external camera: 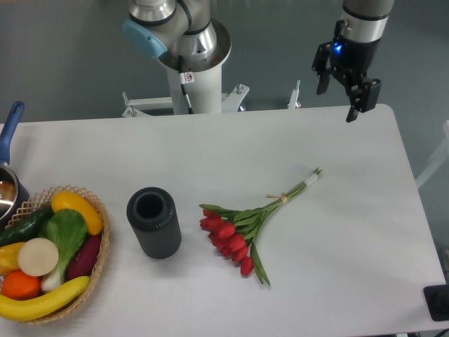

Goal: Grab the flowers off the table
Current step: 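Move the open gripper down toward the tulip bouquet's stems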

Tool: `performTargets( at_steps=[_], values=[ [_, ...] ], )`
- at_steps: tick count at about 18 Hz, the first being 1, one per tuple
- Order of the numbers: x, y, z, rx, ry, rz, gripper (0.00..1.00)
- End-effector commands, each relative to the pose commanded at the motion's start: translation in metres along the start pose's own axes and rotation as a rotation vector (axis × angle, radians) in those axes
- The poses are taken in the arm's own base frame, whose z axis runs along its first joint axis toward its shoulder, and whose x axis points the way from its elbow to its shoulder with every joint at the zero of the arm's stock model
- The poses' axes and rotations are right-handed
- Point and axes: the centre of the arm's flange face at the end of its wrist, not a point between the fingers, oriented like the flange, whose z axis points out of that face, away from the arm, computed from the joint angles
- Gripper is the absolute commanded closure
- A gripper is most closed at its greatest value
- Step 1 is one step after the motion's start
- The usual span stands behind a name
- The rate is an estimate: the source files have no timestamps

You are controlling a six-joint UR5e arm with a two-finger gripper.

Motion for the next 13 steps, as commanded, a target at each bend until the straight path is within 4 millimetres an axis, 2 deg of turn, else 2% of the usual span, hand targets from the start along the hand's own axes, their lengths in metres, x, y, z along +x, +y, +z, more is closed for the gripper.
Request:
performTargets(
  at_steps=[5,7,10,13],
  values=[
    [0.0,-0.006,0.003,0.009,0.0,-0.007,0.0],
    [0.0,-0.009,0.01,0.033,0.007,-0.01,0.0],
    [0.004,-0.016,0.025,0.127,-0.005,-0.187,0.0],
    [0.0,-0.023,0.034,0.138,0.0,-0.281,0.0]
  ],
)
